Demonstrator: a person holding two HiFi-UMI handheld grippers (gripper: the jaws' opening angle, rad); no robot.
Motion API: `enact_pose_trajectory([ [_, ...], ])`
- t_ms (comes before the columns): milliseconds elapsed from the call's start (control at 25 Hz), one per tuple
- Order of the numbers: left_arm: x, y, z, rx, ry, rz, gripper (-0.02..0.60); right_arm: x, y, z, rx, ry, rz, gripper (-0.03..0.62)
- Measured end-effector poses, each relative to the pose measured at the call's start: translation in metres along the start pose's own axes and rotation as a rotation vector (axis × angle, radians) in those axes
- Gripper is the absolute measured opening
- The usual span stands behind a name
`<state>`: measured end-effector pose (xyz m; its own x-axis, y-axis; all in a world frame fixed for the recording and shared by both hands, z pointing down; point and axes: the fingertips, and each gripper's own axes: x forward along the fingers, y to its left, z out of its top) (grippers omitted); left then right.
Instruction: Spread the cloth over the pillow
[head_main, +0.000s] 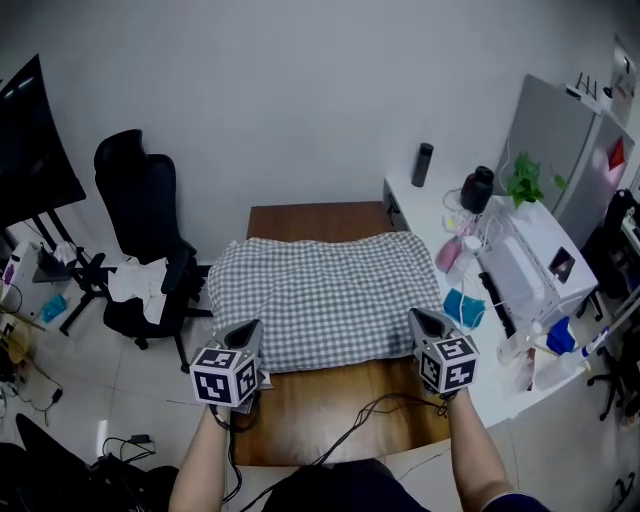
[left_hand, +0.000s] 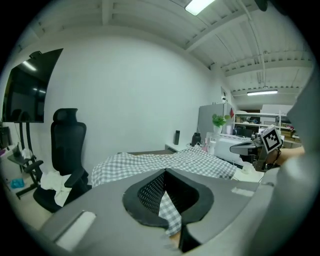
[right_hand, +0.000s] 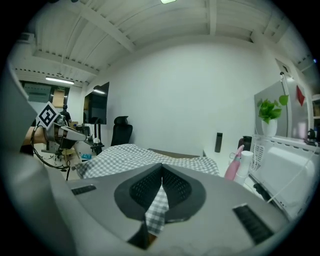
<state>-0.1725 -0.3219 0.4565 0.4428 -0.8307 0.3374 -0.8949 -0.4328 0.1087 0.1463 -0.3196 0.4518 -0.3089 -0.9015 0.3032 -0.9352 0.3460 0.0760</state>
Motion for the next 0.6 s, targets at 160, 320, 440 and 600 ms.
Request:
enact_pose_trajectory([
  [160,0.004,-0.022,0.012,0.013,-0.012,-0.047,0.009,-0.002,0.019,0.018,-0.004,-0.027,0.012,0.003],
  [320,0.004,-0.047,0.032,0.032,-0.053,-0.087,0.009,-0.004,0.037,0.040,-0.012,-0.071,0.036,0.003],
  [440,0.001,-0.071,0.047,0.038,-0.083,-0.112,0.009,-0.013,0.047,0.055,-0.016,-0.103,0.059,0.003],
  [600,-0.009,-0.104,0.065,0.062,-0.120,-0.121,0.009,-0.030,0.061,0.076,-0.014,-0.151,0.109,0.003],
])
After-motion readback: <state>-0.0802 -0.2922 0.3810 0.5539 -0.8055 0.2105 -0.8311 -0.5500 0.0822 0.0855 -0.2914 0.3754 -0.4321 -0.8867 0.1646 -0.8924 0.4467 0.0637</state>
